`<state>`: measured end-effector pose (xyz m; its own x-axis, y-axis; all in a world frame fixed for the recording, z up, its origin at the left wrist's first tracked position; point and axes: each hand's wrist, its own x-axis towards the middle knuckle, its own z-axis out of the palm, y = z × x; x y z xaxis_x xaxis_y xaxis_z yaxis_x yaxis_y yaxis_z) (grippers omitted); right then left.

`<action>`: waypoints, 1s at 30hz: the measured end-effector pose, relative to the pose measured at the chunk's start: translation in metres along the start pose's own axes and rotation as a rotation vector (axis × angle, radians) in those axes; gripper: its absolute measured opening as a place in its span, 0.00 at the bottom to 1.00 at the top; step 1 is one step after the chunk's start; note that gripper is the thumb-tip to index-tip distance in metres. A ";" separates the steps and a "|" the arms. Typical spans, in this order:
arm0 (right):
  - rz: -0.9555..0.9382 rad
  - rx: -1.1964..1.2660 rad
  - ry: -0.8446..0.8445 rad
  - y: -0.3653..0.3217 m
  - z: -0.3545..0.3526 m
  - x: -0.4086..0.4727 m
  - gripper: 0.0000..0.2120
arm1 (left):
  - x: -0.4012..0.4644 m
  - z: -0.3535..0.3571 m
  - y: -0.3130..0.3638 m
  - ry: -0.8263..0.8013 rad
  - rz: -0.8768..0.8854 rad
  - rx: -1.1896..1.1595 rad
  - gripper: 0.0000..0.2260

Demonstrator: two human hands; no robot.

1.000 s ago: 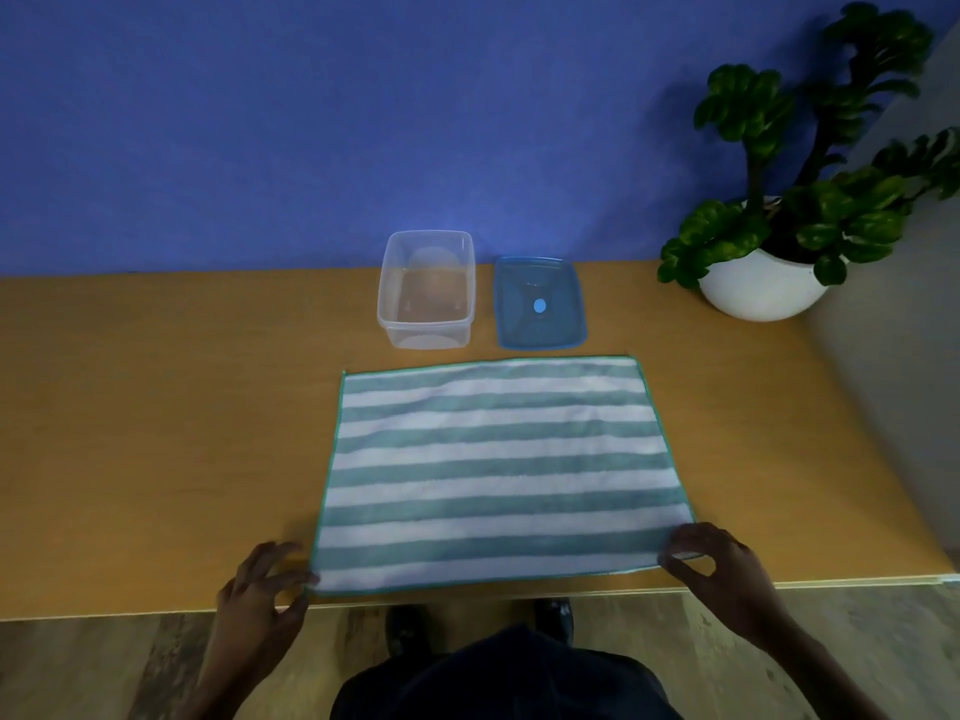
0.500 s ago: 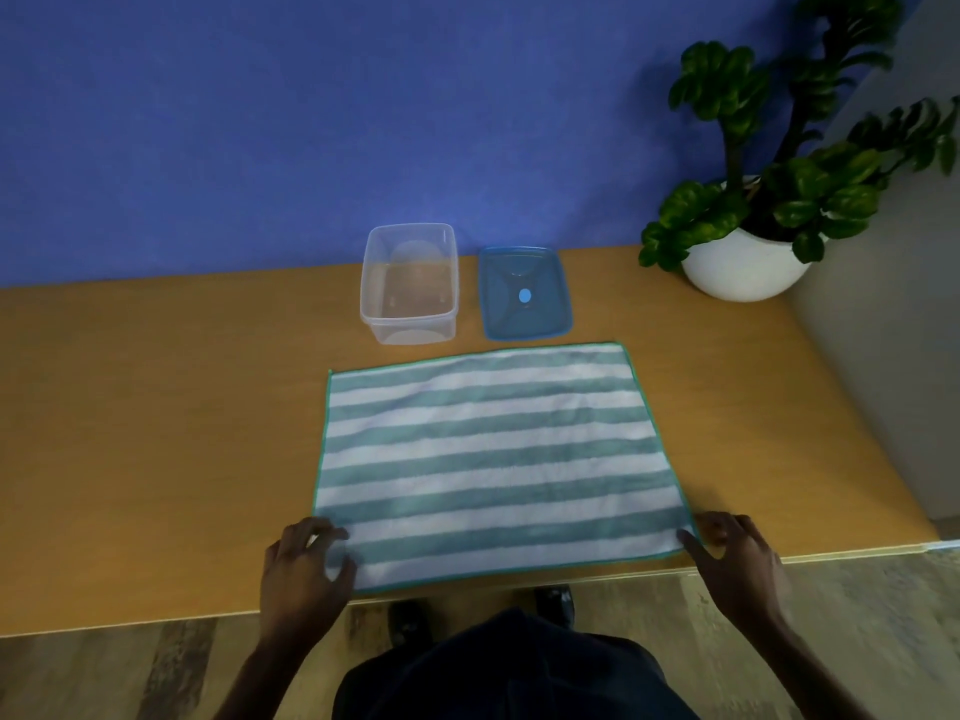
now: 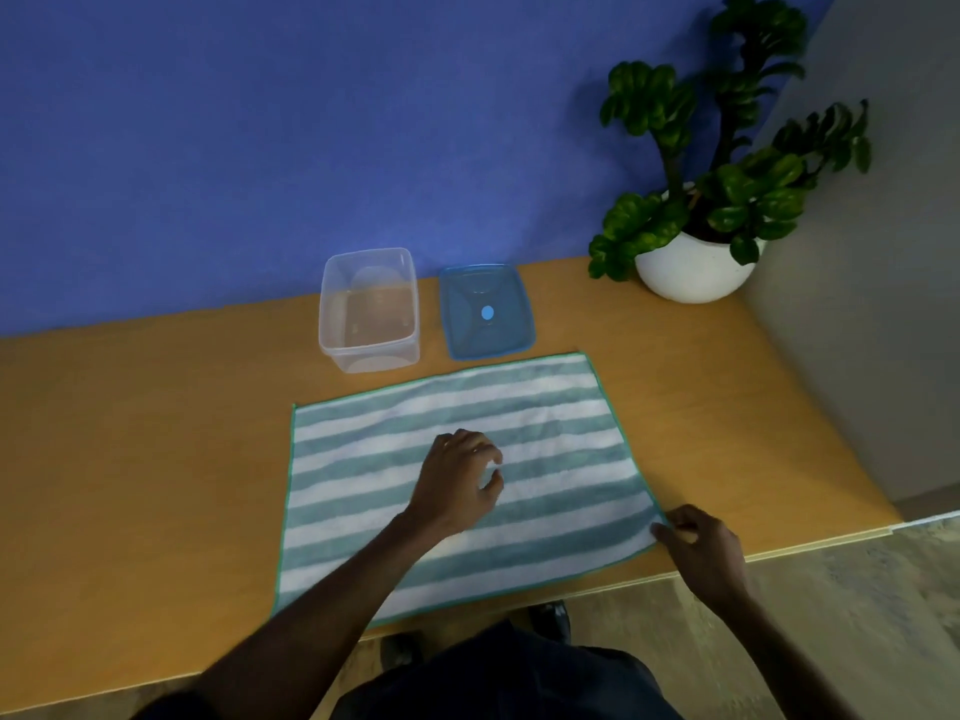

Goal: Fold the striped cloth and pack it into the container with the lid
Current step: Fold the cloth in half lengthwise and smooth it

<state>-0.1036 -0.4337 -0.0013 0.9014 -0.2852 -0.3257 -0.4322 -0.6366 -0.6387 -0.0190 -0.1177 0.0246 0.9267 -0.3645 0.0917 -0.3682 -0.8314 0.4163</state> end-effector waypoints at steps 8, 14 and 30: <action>-0.191 0.053 0.115 -0.041 -0.003 -0.015 0.09 | 0.055 0.009 0.052 -0.128 -0.200 -0.133 0.16; -0.282 -0.010 0.134 -0.062 0.000 -0.031 0.11 | 0.097 0.026 0.080 -0.385 -0.565 -0.273 0.32; -0.466 0.026 0.068 -0.100 0.000 -0.071 0.07 | 0.165 0.039 0.071 -0.143 -0.756 -0.533 0.14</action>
<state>-0.1238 -0.3496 0.0857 0.9987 -0.0201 0.0462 0.0196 -0.6902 -0.7234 0.1049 -0.2533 0.0338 0.8748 0.1174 -0.4701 0.4447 -0.5797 0.6828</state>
